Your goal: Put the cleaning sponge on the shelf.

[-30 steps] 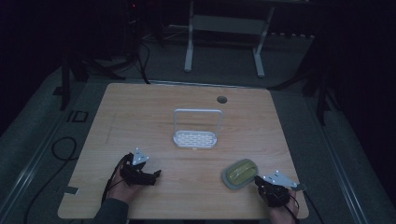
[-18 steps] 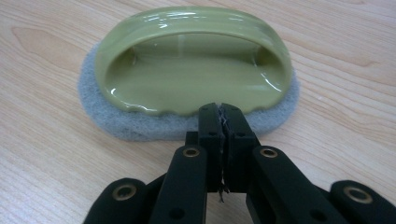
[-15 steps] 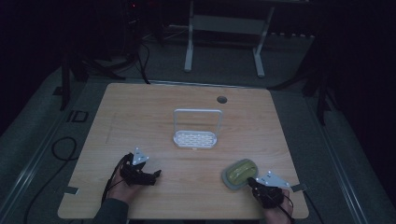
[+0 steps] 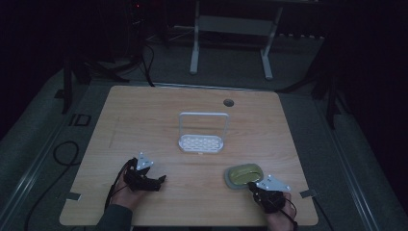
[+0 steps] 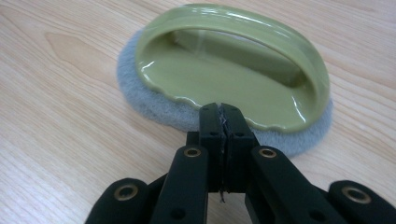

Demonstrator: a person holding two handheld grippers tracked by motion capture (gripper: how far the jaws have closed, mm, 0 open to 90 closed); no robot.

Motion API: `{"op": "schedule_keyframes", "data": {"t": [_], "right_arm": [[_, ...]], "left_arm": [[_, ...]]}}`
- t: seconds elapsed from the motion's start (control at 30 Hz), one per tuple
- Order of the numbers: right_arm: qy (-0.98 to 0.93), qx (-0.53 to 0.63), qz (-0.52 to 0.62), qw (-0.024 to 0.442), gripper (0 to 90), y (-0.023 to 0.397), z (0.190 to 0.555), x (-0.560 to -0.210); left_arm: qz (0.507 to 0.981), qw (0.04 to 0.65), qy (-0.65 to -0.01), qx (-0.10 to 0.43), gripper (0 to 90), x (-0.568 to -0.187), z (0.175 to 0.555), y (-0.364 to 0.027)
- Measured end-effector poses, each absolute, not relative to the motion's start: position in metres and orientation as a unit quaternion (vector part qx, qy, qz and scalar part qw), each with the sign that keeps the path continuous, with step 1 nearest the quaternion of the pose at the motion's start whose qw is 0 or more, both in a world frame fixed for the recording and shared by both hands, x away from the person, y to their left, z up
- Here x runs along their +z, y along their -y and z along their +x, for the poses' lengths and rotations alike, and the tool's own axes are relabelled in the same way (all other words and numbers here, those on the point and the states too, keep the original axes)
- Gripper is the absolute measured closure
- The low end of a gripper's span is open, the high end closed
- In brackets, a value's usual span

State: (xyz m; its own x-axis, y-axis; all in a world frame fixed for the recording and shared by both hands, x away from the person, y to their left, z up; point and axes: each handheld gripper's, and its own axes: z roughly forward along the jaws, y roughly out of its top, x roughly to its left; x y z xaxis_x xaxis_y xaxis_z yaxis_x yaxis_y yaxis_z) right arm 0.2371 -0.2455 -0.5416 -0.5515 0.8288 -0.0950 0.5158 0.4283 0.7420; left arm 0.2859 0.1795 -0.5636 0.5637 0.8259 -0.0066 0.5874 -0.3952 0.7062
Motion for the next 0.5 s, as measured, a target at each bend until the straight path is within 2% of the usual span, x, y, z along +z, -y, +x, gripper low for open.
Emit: {"op": "schedule_keyframes", "data": {"t": [0.5], "right_arm": [[-0.827,0.340,0.389,0.220,88.3,0.228,0.241,-0.542]], "left_arm": [[0.816,0.339,-0.433,0.176,9.6,-0.564,0.286,-0.179]]}}
